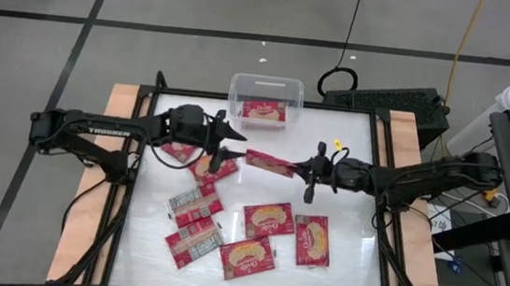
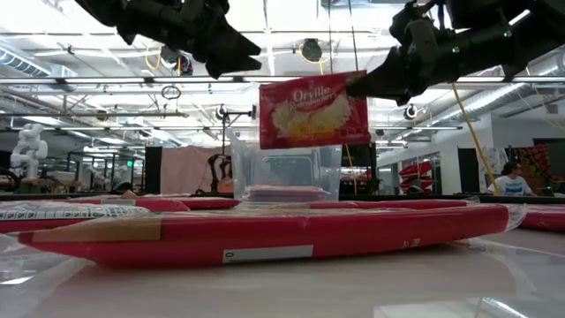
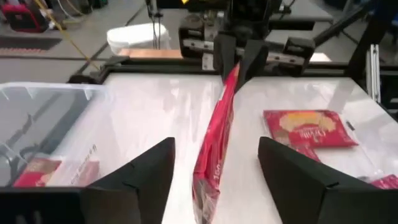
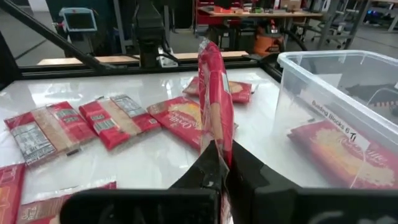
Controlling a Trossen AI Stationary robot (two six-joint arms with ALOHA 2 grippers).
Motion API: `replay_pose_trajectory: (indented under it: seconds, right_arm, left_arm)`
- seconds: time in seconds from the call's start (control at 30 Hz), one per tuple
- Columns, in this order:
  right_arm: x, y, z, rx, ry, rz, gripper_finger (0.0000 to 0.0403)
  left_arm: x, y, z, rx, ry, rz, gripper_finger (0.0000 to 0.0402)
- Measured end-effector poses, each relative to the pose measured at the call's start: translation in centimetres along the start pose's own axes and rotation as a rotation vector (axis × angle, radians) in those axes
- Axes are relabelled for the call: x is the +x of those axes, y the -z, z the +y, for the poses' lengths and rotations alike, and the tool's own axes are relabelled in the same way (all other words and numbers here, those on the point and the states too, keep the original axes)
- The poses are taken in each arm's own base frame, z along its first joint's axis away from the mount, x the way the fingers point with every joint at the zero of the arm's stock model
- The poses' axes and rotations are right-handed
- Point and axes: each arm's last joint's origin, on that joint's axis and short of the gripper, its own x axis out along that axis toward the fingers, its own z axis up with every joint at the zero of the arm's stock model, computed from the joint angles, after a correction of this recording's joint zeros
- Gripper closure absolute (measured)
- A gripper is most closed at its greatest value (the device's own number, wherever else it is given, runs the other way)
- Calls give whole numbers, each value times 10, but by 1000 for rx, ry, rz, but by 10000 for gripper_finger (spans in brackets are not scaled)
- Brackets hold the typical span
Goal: Sort popcorn bags into baskets
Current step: Put the popcorn bag into the transparent bin
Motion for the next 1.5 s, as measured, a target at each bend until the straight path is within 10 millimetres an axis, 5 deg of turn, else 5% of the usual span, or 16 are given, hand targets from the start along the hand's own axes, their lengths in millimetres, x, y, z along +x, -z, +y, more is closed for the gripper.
replay_pose_trajectory:
  seconds: [0.2, 0.37, 0.57, 1.03, 1.33, 1.5]
  right_arm:
    - [4, 4, 1, -4, 0, 16, 402]
    - [4, 4, 1, -8, -5, 11, 402]
    - [4, 5, 1, -14, -4, 29, 402]
    - [4, 7, 1, -23, -3, 48, 403]
    - [4, 7, 1, -34, 1, 48, 403]
    - [3, 3, 0, -25, 48, 11, 393]
  left_arm:
    - [11, 12, -1, -12, 44, 71, 128]
    - [32, 11, 0, -8, 62, 155, 138]
    - [55, 13, 0, 48, 79, 181, 173]
    - [74, 35, 5, 61, 110, 257, 235]
    - [79, 34, 6, 96, 101, 213, 382]
    - [70, 24, 10, 92, 91, 179, 369]
